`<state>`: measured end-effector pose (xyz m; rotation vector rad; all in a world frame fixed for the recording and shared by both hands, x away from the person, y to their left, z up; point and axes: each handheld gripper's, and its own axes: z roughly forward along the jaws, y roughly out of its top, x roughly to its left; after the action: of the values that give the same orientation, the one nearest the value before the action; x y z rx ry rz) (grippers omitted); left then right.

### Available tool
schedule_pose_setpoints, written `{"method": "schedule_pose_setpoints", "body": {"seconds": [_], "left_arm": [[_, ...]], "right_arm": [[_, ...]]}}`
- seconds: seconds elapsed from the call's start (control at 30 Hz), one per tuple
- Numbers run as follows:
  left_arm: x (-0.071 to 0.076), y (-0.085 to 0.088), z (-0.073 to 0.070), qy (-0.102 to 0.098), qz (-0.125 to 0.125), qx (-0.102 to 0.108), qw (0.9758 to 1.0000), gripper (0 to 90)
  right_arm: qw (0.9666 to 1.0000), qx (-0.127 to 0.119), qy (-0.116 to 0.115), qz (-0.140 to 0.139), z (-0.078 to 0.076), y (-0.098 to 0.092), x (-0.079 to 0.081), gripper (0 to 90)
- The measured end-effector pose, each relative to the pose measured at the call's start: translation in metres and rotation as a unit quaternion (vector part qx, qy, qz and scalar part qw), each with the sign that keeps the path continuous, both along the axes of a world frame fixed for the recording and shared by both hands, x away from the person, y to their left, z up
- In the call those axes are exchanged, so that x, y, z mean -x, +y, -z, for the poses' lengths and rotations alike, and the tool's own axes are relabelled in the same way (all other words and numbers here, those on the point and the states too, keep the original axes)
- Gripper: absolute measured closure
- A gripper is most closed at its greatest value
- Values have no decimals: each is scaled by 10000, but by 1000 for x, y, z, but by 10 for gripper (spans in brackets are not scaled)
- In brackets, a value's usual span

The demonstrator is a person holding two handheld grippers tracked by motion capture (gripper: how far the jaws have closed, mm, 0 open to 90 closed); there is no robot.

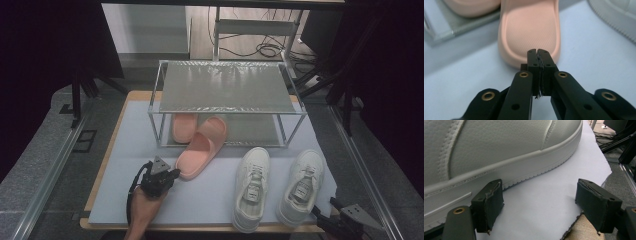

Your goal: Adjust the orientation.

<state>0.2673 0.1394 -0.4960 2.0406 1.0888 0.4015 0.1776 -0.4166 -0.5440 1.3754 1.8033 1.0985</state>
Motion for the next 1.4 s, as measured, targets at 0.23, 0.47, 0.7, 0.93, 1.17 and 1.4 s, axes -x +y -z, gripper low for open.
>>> {"method": "schedule_pose_setpoints", "body": {"seconds": [0.23,0.47,0.7,0.93,1.17,1.4], "left_arm": [[-1,3,14,179,-87,-158,9997,892],[-5,-6,20,256,-42,-184,9995,891],[-7,-20,20,239,105,-150,9995,890],[-11,-38,21,245,314,-116,9991,889],[-18,-53,22,232,457,-67,9987,889],[-24,-63,23,197,476,112,9986,889]], "right_arm": [[10000,-4,7,3,0,0,0,221],[10000,9,-2,-2,0,0,0,221],[10000,8,-3,-2,0,0,0,221],[10000,7,-5,-2,0,0,0,221],[10000,5,-7,-2,0,0,0,221],[10000,3,-12,-2,0,0,0,221]]}}
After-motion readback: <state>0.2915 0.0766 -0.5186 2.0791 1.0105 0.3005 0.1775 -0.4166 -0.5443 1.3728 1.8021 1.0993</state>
